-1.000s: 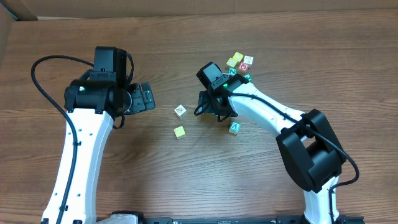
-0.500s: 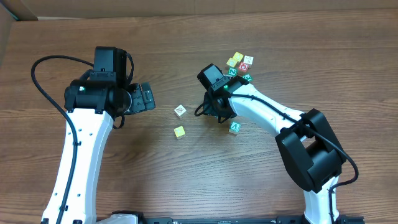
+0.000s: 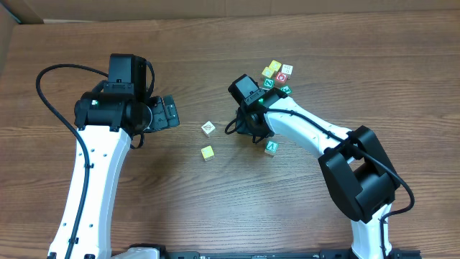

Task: Flip 3 blocks
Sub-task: 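Grasp the hammer-picture block with the right gripper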

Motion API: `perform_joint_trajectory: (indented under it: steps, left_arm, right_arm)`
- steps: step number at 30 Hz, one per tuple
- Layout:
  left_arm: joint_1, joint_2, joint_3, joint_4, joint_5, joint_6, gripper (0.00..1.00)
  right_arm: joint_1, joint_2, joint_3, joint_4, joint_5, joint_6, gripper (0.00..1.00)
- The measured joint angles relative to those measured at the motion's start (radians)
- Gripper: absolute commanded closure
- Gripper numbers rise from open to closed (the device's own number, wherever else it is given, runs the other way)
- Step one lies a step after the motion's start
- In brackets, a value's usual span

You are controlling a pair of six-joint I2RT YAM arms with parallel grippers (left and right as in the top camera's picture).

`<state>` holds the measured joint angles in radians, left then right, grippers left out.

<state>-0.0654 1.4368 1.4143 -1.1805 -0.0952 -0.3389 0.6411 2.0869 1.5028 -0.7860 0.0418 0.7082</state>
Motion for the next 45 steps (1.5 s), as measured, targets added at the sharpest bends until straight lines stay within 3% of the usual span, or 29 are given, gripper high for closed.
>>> perform_joint_trajectory:
  steps: [5,8,10,16,24,28,32,45]
  left_arm:
    - [0.0,0.0,0.0,0.0,0.0,0.0,0.0]
    - [0.0,0.0,0.0,0.0,0.0,0.0,0.0]
    - [0.0,0.0,0.0,0.0,0.0,0.0,0.0]
    - [0.0,0.0,0.0,0.0,0.0,0.0,0.0]
    - [0.0,0.0,0.0,0.0,0.0,0.0,0.0]
    - [0.0,0.0,0.0,0.0,0.0,0.0,0.0]
    - [0.0,0.0,0.0,0.0,0.0,0.0,0.0]
    - [0.0,0.0,0.0,0.0,0.0,0.0,0.0]
  right_arm:
    - [0.0,0.0,0.0,0.019,0.014,-0.002,0.57]
    - [0.0,0.0,0.0,0.018,0.018,-0.003,0.39]
    - [0.0,0.0,0.0,0.018,0.018,-0.006,0.36]
    - [0.0,0.0,0.0,0.037,0.037,-0.006,0.44]
    - [0.0,0.0,-0.002,0.039,0.045,-0.021,0.46]
    - [0.0,0.0,-0.007,0.037,0.045,-0.029,0.61]
    - [0.0,0.0,-0.007,0.033,0.042,-0.027,0.57]
    - [0.0,0.0,-0.007,-0.074,0.021,-0.028,0.57]
